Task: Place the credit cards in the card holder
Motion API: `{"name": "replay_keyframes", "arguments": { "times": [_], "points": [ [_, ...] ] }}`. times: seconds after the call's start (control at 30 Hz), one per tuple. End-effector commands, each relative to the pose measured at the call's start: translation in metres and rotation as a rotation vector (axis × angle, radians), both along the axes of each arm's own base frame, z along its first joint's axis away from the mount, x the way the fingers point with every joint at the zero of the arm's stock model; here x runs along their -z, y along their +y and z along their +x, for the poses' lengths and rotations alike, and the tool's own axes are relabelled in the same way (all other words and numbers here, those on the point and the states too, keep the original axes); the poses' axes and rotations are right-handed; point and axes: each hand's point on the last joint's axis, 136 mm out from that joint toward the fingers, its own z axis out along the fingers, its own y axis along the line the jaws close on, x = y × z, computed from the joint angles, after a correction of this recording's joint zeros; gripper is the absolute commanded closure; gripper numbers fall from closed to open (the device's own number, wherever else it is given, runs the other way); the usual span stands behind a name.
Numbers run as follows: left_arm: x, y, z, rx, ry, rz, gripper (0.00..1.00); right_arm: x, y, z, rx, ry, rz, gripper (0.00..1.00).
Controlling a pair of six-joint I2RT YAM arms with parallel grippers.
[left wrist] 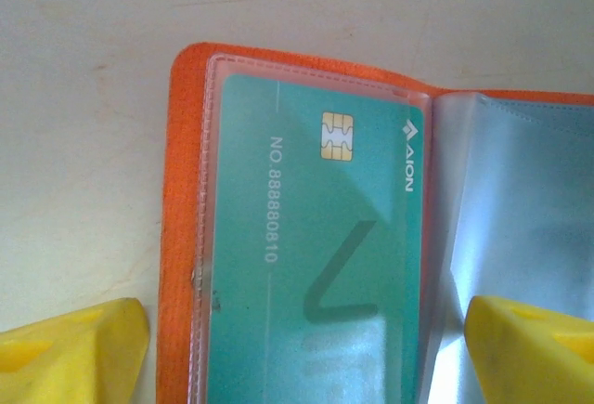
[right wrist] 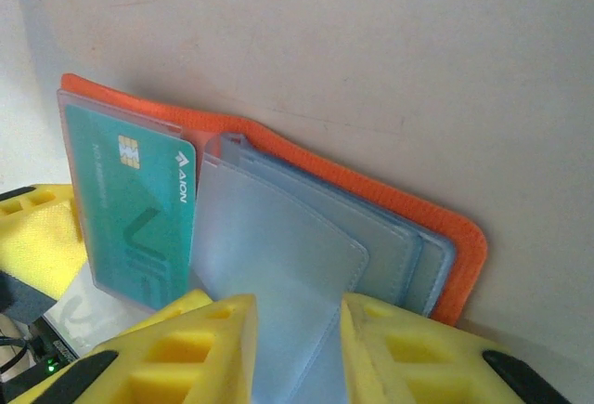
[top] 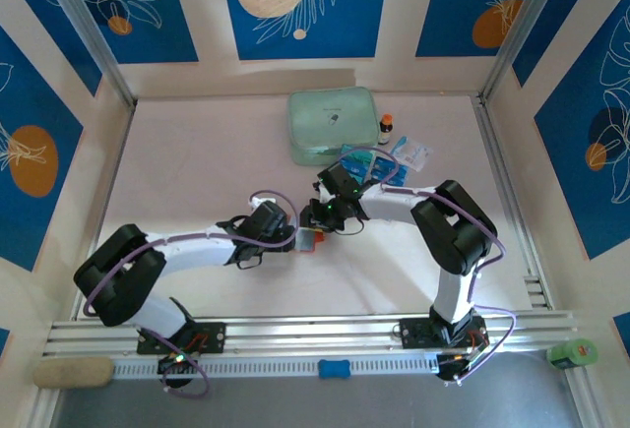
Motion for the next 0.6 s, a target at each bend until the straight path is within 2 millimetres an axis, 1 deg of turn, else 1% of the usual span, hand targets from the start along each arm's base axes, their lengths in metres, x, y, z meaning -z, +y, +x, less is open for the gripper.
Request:
{"name": "replay_keyframes", "arguments": {
  "times": [0.0, 0.3, 0.33, 0.57],
  "points": [
    [0.007, 0.014, -0.008, 0.001, 0.016, 0.054, 0.13, 0.003, -0.007, -0.012, 0.0, 0.028, -0.031, 0.69],
    [0.009, 0.013, -0.009, 0.004, 0.017, 0.043, 0.16, 0.016, -0.009, -0.017, 0.008, 0.058, -0.052, 0.68],
    [0.008, 0.012, -0.009, 0.006, 0.015, 0.039, 0.17, 0.018, -0.01, -0.018, 0.012, 0.063, -0.053, 0.66],
    [0.01, 0.013, -0.011, 0.007, 0.015, 0.031, 0.18, 0.02, -0.005, -0.017, 0.008, 0.084, -0.039, 0.66]
  ]
}}
